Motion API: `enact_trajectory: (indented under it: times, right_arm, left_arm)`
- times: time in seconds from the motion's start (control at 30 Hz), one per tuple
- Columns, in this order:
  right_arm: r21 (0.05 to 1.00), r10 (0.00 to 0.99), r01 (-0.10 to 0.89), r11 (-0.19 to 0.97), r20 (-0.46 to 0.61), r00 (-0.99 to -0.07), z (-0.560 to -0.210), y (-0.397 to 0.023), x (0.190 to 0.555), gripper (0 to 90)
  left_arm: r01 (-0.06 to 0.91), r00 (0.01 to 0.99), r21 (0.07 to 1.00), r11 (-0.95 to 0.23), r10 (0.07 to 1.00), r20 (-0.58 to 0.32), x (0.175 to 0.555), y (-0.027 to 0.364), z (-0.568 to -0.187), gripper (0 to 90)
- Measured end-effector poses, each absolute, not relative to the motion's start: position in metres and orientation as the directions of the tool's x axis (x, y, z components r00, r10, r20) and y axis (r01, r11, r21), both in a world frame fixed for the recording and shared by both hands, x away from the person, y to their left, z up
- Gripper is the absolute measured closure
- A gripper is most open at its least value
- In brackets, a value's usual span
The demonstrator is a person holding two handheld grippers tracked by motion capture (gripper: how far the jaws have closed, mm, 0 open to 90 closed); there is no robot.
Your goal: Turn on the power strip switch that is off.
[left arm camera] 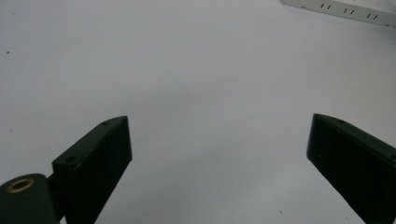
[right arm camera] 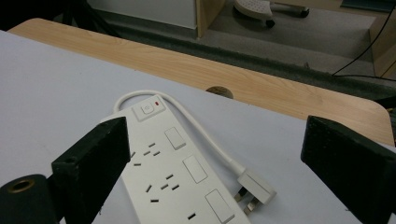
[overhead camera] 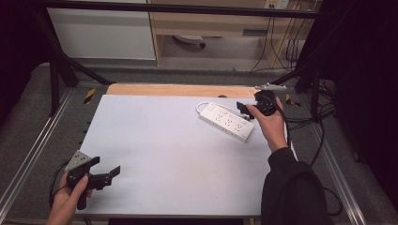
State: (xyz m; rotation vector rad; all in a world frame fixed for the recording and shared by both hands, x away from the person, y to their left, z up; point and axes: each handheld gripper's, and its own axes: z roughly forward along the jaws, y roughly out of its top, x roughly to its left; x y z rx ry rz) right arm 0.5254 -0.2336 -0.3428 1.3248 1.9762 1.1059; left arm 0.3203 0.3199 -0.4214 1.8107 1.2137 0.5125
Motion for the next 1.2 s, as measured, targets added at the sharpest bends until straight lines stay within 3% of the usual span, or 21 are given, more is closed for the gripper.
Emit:
enact_trajectory:
  times: [0.3, 0.77, 1.2]
  right_arm:
    - [0.837, 0.927, 0.514, 0.185, 0.025, -0.374, -0.347, -0.234, 0.539, 5.4]
    - [0.835, 0.944, 0.540, 0.106, 0.086, -0.318, -0.366, -0.235, 0.559, 9.6]
    - [0.823, 0.953, 0.558, 0.107, 0.076, -0.294, -0.376, -0.232, 0.566, 13.8]
  left_arm:
    - [0.538, 0.435, 0.831, -0.144, 0.891, -0.127, 0.321, 0.321, -0.422, 6.6]
    - [0.537, 0.439, 0.832, -0.142, 0.889, -0.131, 0.321, 0.321, -0.422, 6.6]
    - [0.539, 0.441, 0.830, -0.143, 0.887, -0.134, 0.321, 0.320, -0.422, 6.6]
